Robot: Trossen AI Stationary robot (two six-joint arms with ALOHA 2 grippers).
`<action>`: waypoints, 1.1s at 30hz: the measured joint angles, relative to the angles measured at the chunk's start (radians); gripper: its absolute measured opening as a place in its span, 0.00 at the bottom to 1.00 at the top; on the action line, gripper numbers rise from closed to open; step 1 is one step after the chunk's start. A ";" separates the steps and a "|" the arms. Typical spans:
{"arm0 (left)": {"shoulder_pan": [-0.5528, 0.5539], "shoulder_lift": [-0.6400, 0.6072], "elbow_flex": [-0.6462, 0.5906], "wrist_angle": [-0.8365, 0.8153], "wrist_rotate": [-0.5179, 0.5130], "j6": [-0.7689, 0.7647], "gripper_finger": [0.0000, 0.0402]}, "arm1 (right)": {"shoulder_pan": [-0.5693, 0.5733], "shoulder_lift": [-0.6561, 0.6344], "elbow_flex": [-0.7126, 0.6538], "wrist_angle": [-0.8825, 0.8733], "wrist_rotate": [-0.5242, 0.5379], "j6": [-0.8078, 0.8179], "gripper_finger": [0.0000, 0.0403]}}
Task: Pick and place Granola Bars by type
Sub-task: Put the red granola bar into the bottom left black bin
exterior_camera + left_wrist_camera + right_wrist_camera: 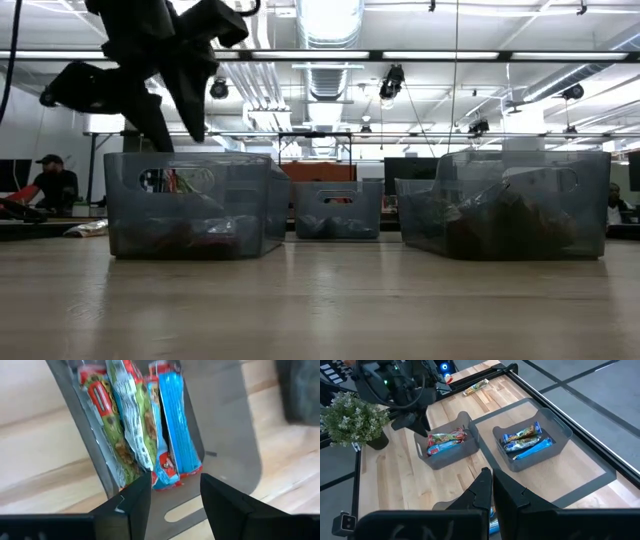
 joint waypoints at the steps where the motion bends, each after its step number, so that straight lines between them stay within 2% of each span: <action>1: 0.001 -0.011 0.000 -0.006 -0.007 0.001 0.38 | 0.000 0.000 0.000 0.000 0.000 0.000 0.02; 7: 0.016 -0.067 0.043 -0.038 -0.063 0.058 0.38 | 0.000 -0.001 0.000 0.002 0.008 0.000 0.02; 11: 0.021 -0.095 0.107 -0.047 -0.193 0.162 0.38 | 0.000 -0.001 0.000 0.005 0.009 0.000 0.02; 16: 0.035 -0.104 0.210 -0.144 -0.323 0.275 0.38 | 0.000 0.000 0.000 0.005 0.020 0.002 0.02; 23: 0.086 -0.104 0.318 -0.363 -0.366 0.285 0.38 | 0.000 0.000 0.000 0.006 0.027 0.038 0.02; 29: 0.121 -0.108 0.334 -0.390 -0.386 0.391 0.38 | 0.000 -0.001 0.000 0.006 0.026 0.050 0.02; 33: 0.131 -0.124 0.333 -0.391 -0.409 0.440 0.29 | 0.000 -0.005 0.000 0.005 0.026 0.079 0.02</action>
